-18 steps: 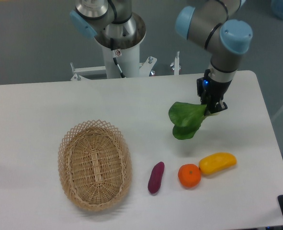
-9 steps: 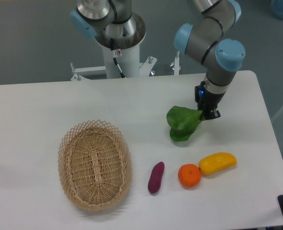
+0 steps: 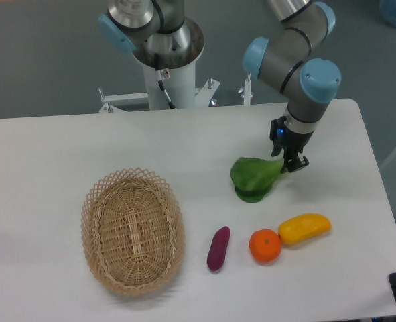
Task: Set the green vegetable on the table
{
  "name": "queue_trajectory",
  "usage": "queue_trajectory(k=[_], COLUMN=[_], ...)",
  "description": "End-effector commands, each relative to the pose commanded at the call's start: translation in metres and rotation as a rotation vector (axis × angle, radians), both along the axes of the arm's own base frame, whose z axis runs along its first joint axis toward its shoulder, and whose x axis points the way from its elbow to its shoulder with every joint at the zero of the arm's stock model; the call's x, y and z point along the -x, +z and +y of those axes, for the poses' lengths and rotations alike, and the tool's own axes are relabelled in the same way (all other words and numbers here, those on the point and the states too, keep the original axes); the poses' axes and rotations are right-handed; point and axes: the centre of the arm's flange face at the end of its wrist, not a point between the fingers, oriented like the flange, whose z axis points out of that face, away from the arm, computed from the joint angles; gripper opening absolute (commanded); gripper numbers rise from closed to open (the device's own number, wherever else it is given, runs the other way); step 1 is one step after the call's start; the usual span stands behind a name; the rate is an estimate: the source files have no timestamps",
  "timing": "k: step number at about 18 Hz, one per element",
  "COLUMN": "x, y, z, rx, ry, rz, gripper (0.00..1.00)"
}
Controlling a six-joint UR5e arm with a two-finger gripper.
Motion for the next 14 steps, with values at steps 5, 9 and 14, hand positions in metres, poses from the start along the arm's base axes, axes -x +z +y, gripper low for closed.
queue_trajectory(k=[5,9,14], x=[0.007,0.013,0.031], y=[0.047,0.097,0.161], z=[0.013,0.040,0.049], rx=[-0.042,-0.102,-0.148], ry=[0.108,0.151,0.230], rz=[0.074,0.144,0.214], gripper=[1.00,1.00,1.00])
